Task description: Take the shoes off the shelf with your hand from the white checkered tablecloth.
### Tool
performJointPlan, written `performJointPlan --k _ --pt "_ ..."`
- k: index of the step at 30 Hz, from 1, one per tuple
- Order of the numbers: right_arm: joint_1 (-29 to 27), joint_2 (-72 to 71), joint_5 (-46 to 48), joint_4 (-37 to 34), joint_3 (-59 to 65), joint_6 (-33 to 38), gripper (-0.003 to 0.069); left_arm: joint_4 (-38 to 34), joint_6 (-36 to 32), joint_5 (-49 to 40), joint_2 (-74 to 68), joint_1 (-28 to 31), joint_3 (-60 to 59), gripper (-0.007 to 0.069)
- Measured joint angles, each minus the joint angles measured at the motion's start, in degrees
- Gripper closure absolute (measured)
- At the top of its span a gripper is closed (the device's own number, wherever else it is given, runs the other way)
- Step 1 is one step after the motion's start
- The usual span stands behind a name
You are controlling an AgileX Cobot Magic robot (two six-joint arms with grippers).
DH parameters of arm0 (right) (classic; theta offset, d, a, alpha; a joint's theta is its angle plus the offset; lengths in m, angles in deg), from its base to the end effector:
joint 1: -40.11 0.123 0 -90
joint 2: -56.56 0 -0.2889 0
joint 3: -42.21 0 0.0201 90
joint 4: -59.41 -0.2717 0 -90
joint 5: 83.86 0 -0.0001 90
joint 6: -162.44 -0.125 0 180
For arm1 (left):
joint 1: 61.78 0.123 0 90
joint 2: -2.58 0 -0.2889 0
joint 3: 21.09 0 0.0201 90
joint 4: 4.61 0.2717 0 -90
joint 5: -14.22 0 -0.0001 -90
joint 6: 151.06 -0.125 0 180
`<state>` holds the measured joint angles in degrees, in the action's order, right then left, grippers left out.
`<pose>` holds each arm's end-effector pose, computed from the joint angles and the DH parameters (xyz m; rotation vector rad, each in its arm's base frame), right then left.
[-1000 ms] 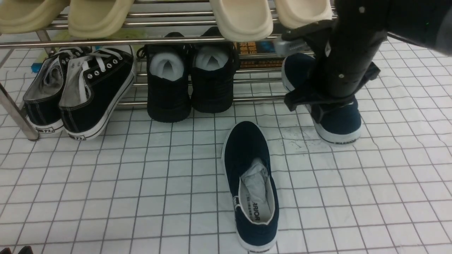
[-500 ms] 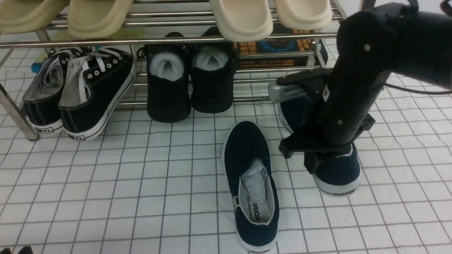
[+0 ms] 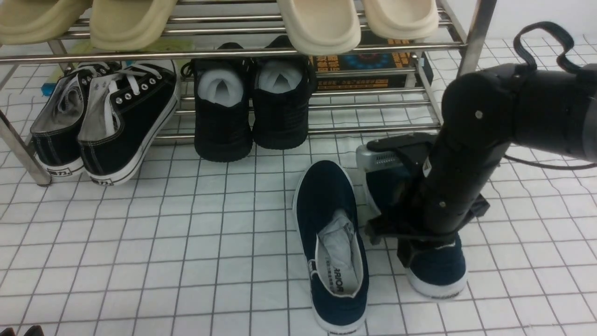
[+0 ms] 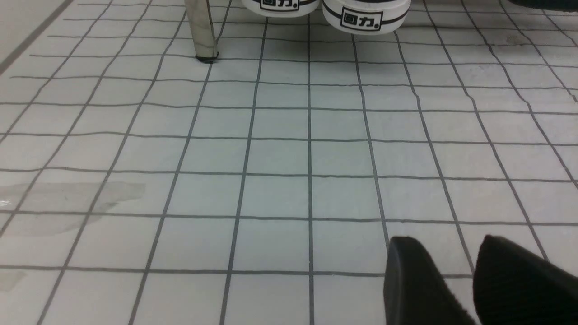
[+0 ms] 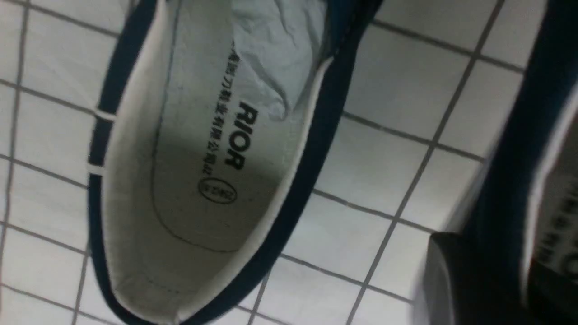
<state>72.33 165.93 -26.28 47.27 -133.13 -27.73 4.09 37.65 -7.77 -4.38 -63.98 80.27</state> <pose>0.3022 0.2167 0.1817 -0.4323 3.0228 0.3480 0.1019 0.0032 0.1616 -0.0134 1.8733 0.0190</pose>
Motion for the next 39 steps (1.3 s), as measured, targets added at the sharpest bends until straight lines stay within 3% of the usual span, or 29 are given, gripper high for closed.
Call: performJointPlan --k 21,27,29,32,36,39 --pt "0.04 0.00 -4.34 -5.71 2.59 -0.01 0.0610 0.00 0.00 0.00 0.00 0.00 0.00 0.0385" --pt "0.04 0.00 -1.64 -6.05 2.70 -0.01 0.0439 0.00 0.00 0.00 0.00 0.00 0.00 0.0385" --pt "0.04 0.00 -0.84 -6.05 2.48 0.40 0.0340 0.00 0.00 0.00 0.00 0.00 0.00 0.0385" --pt "0.04 -0.78 3.13 -5.30 0.51 3.36 0.0284 0.00 0.00 0.00 0.00 0.00 0.00 0.0385" --pt "0.04 -4.03 8.89 -3.52 -2.75 5.41 0.0335 0.00 0.00 0.00 0.00 0.00 0.00 0.0385" --pt "0.04 -9.33 11.27 1.10 -4.17 5.78 0.0470 0.00 0.00 0.00 0.00 0.00 0.00 0.0385"
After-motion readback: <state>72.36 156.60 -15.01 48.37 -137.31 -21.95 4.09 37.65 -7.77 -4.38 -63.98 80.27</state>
